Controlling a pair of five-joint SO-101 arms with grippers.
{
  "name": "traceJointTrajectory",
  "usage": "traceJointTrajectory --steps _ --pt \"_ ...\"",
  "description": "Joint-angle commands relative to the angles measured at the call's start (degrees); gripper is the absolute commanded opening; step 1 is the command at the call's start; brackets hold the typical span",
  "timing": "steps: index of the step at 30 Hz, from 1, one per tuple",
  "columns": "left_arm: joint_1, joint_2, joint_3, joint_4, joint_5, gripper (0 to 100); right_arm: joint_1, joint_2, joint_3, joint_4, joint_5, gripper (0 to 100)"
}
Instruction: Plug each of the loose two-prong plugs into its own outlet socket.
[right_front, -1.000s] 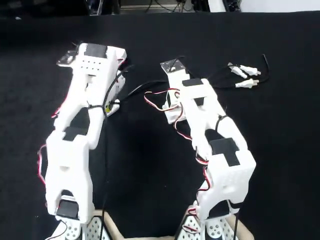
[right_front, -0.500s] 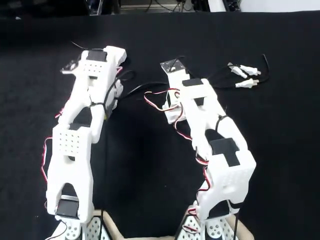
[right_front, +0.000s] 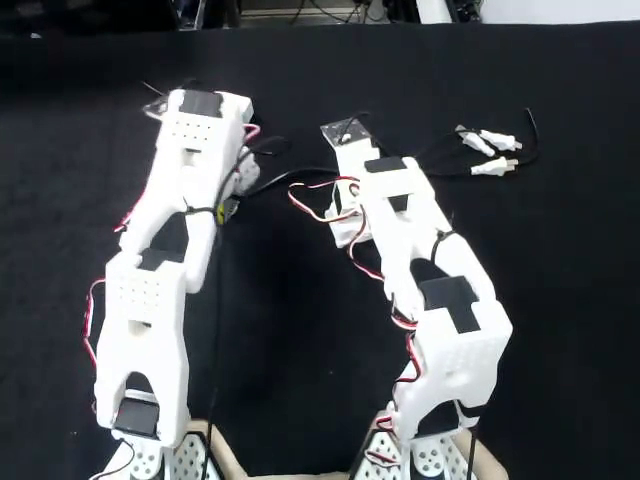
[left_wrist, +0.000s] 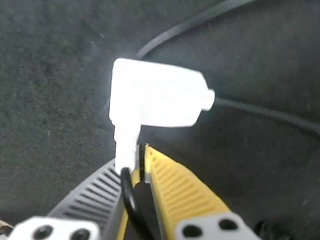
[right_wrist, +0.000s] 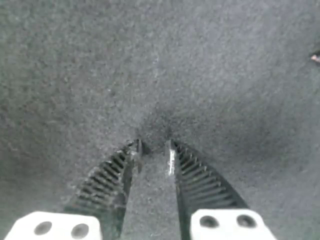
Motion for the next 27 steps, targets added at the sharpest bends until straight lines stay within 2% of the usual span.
traceJointTrajectory --steps 1,8,14,17,27 --pt "2.24 -4.13 1.45 0.62 -0.97 3 1.67 -1.19 0.22 -1.32 -0.18 12.0" --pt "2.42 -4.66 5.14 0.53 -0.70 5 1.67 -1.19 0.22 -1.32 -0.18 12.0" --pt "2.24 -4.66 5.32 0.53 -0.62 32 1.58 -1.19 0.22 -1.32 -0.18 12.0" --pt "2.24 -4.66 5.32 0.53 -0.62 41 1.58 -1.19 0.22 -1.32 -0.18 12.0" --pt "-0.04 -8.44 6.64 0.62 -2.29 44 1.58 -1.19 0.13 -1.32 -0.09 12.0"
